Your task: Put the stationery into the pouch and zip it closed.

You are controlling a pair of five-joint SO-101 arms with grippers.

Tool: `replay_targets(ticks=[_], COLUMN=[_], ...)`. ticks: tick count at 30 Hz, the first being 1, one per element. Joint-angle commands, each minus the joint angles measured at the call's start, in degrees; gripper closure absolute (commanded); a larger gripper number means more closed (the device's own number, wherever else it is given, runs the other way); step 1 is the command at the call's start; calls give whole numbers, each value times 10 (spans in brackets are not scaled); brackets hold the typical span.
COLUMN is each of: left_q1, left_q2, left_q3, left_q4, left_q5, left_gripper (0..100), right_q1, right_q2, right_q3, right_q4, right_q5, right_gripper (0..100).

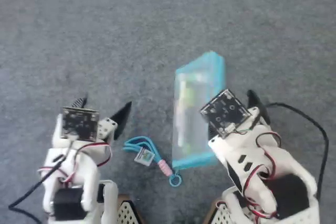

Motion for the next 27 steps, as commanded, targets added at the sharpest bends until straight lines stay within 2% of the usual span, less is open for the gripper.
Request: replay_targets(ticks=[1,6,11,18,27], left_q1=[3,2,-2,-2,-2], left_q2=[-13,-13,-14,-15,-15], left_q3=[28,125,233,231,231], left_q4=[-5,-105,-181,-149,25], left_q5=[11,11,9,8,8], left_gripper=[650,650,650,650,650], right_q1=[64,136,188,213,248], right_q2=[-40,-37,-40,-41,-41], right_q3=[105,259,329,407,458], right_q4=[-83,-228,-255,-261,-287], right_q5=[14,13,13,12,9], right_gripper=[645,645,645,645,645])
